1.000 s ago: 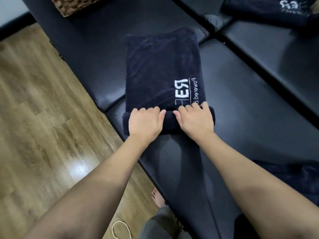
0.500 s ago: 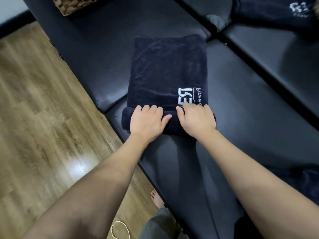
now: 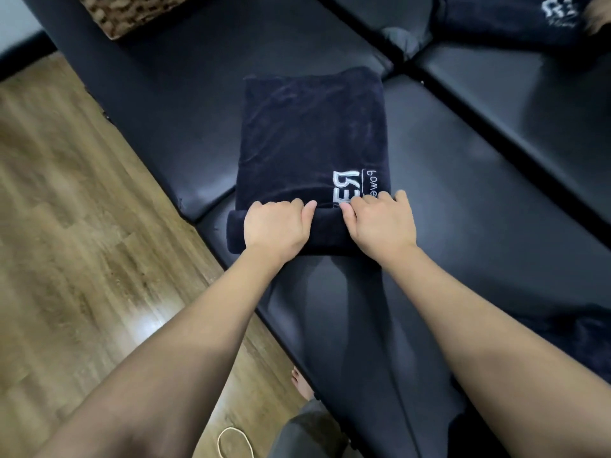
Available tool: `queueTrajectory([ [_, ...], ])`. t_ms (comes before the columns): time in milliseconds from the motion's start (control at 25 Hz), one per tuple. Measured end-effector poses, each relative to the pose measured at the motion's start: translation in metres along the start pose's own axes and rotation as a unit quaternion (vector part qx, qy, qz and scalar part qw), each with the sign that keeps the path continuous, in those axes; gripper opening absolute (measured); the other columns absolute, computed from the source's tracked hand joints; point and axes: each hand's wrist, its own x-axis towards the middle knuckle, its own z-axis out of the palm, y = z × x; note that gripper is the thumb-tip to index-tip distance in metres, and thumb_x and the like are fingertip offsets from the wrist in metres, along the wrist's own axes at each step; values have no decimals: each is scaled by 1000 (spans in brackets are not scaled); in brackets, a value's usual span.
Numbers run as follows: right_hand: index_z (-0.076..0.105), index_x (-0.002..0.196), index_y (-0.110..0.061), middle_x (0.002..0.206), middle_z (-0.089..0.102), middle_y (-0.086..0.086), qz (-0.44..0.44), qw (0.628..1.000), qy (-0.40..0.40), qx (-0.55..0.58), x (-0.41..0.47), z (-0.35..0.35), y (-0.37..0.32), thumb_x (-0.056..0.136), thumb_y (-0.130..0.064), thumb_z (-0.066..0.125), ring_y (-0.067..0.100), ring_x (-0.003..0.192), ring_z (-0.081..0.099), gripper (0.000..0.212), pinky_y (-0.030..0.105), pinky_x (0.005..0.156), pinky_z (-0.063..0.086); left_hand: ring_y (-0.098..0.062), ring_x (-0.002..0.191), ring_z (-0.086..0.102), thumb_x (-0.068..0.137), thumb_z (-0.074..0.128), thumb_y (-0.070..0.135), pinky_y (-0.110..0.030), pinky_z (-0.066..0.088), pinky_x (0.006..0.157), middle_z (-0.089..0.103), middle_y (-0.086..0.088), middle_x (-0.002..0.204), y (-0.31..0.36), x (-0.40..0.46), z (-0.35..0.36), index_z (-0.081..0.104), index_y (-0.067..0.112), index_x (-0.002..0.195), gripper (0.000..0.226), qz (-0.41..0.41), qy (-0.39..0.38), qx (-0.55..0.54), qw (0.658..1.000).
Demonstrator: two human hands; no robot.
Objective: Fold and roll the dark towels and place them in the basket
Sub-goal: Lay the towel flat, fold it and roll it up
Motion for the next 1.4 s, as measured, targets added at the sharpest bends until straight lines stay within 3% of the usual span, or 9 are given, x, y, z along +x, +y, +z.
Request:
queueTrajectory([
  [160,67,93,-20,94,72,8,-13,992,-122,36,13,-5,5,106,-45,20,34,89,63,55,42,81,33,-30,85,56,101,29,55,-44,38,73,63,-2,94,-13,-21,13,61,17,95,50,32,87,33,995],
  [280,69,103,-18,109,68,11,63,964,-217,138,21,-6,10,105,-49,22,35,101,61,56,39,79,38,-32,90,56,100,31,56,-47,39,88,62,-3,100,-18,-24,15,63,15,106,52,40,91,53,994],
  [360,68,103,-18,112,67,11,84,952,-244,166,21,-8,11,105,-49,23,35,103,60,55,39,78,39,-32,83,56,101,30,55,-46,40,82,63,-4,92,-16,-23,15,63,15,99,52,48,86,57,994],
  [480,64,102,-18,107,68,10,71,976,-173,111,4,-6,5,106,-41,22,36,96,61,48,42,78,36,-32,73,57,103,24,49,-42,36,72,67,-2,80,-15,-4,5,60,18,82,52,66,63,69,993],
  [720,63,103,-11,107,61,10,60,998,31,-12,-56,5,-24,100,-30,44,35,90,53,27,49,85,39,-29,88,68,107,16,44,-39,34,77,74,-2,95,-8,18,-7,66,24,90,56,118,-25,89,989],
  [920,59,130,-8,120,62,12,34,999,-10,-28,-58,5,-22,101,-53,36,43,112,52,58,56,102,32,-34,99,65,107,15,48,-39,37,75,72,-9,107,-7,19,-3,70,19,101,63,55,-117,17,992],
  [1040,69,102,-10,94,66,8,22,1000,5,-21,-43,4,-19,102,-50,36,36,89,55,52,51,87,40,-35,102,65,106,15,48,-40,37,77,71,-10,109,-5,16,-5,70,18,102,63,29,-130,-12,991],
  [1240,69,77,-12,78,72,7,9,998,-56,-27,-9,-4,-15,103,-42,28,34,80,59,57,45,79,36,-29,79,61,105,23,43,-39,33,69,69,-2,87,-2,-19,4,62,20,84,49,10,6,11,1000],
  [1400,68,87,-21,83,70,5,-10,989,-148,-23,10,-10,-12,106,-42,16,30,81,57,59,43,84,33,-30,92,55,100,36,53,-46,42,84,63,-4,110,3,-42,23,63,13,119,51,70,71,21,995],
])
